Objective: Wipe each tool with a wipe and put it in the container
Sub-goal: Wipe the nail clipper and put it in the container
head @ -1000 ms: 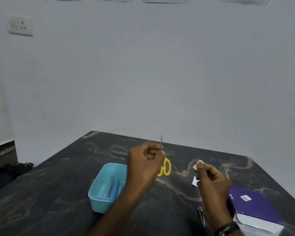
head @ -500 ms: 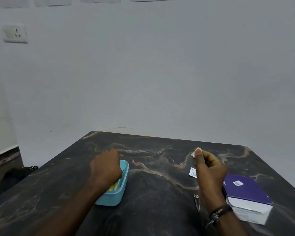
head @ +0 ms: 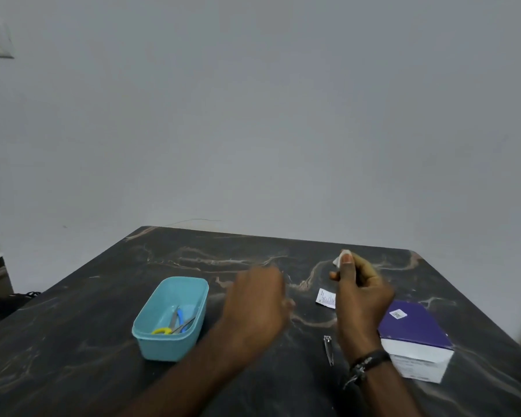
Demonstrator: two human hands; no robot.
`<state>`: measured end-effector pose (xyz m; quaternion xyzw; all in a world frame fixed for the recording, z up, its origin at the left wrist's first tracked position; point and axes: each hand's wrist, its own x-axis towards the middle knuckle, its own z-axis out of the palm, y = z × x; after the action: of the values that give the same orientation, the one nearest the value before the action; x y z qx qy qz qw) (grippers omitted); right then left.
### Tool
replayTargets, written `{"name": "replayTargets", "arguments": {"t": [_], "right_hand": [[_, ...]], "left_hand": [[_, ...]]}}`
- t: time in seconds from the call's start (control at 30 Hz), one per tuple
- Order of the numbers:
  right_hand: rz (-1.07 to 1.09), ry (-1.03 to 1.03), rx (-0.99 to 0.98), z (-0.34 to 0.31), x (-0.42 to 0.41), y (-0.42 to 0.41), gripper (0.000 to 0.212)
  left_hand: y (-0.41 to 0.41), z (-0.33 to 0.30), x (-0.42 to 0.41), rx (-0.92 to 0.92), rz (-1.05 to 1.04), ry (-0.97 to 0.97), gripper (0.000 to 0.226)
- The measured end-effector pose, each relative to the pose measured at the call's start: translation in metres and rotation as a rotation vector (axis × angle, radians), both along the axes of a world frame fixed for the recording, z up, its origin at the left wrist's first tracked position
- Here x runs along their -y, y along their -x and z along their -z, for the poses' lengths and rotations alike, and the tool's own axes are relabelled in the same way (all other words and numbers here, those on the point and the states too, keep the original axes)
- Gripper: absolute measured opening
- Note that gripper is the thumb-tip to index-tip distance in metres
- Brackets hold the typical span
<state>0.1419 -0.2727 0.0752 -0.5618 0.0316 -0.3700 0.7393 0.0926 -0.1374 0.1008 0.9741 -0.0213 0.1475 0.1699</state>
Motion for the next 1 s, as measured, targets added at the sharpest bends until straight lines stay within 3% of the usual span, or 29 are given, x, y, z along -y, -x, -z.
{"name": "replayTargets", "arguments": {"t": [0.13, 0.37, 0.5, 0.6, 0.7, 0.83, 1.0], "right_hand": [[-0.002, -0.01, 0.015, 0.005, 0.0, -0.002, 0.008], [0.052, 0.083, 0.067, 0.004, 0.0, -0.001, 0.011], [0.009, 0.075, 0.074, 0.004, 0.002, -0.002, 0.023], [-0.051, 0.069, 0.034, 0.007, 0.001, -0.006, 0.031], [-0.101, 0.1, -0.034, 0.012, 0.0, -0.009, 0.031], [-0.159, 0.209, -0.101, 0.019, -0.003, -0.009, 0.022], [-0.233, 0.414, -0.176, 0.025, -0.008, -0.011, 0.016]], "left_hand": [[-0.013, 0.023, 0.047, -0.276, 0.135, -0.002, 0.028], [-0.023, 0.026, 0.069, -0.455, 0.112, 0.109, 0.024], [-0.034, 0.032, 0.062, -0.557, 0.111, 0.239, 0.005], [-0.044, 0.043, 0.042, -0.543, 0.129, 0.427, 0.014], [-0.051, 0.051, 0.016, -0.41, 0.12, 0.724, 0.026], [-0.053, 0.051, -0.013, -0.269, 0.113, 1.212, 0.014], [-0.052, 0.057, -0.022, -0.286, 0.161, 1.418, 0.016]]}}
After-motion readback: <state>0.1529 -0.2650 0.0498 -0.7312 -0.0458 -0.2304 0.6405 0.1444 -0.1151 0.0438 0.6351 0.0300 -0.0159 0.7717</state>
